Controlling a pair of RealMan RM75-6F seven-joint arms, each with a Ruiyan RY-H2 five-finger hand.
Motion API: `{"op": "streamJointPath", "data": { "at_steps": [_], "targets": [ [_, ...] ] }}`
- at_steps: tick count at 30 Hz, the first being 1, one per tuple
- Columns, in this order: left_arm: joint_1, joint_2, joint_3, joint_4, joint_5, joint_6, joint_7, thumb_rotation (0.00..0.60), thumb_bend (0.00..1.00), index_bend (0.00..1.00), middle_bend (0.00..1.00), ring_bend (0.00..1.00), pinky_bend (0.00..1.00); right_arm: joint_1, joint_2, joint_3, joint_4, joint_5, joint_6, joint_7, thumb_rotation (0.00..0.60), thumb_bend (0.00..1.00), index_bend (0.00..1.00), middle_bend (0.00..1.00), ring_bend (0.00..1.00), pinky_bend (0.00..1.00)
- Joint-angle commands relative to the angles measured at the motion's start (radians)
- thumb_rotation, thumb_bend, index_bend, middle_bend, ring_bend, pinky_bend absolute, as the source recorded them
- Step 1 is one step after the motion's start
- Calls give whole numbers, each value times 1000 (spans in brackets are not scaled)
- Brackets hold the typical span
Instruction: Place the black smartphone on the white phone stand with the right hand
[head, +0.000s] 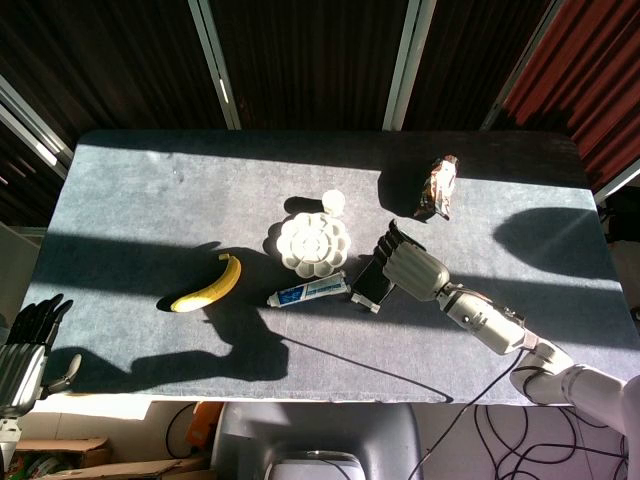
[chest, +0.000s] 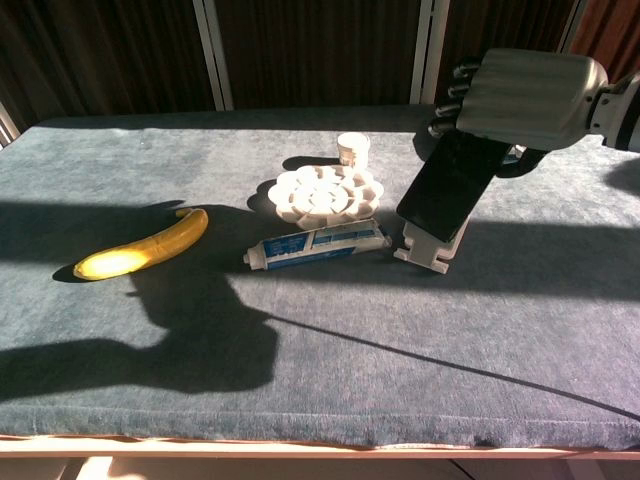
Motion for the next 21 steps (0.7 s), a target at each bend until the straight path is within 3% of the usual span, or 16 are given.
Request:
{"op": "streamJointPath", "data": {
  "at_steps": [1, 8, 21],
  "targets": [
    [-3, 0, 0, 0, -2, -6, 1, 600, 379, 0, 0, 0, 0, 5, -8, -6, 24, -29, 28, -27, 600, 319, 1000, 792, 590, 366],
    [-5, 0, 2, -2, 1, -9, 3, 600, 379, 0, 0, 0, 0, 7, -25, -15, 76, -56, 55, -47, 600, 297, 1000, 800, 590, 369],
    [-24, -4, 8, -7, 8, -40, 12, 600, 379, 0, 0, 0, 0, 0, -1, -23, 36, -49, 32, -104, 600, 293, 1000, 800, 590, 368]
  ]
}}
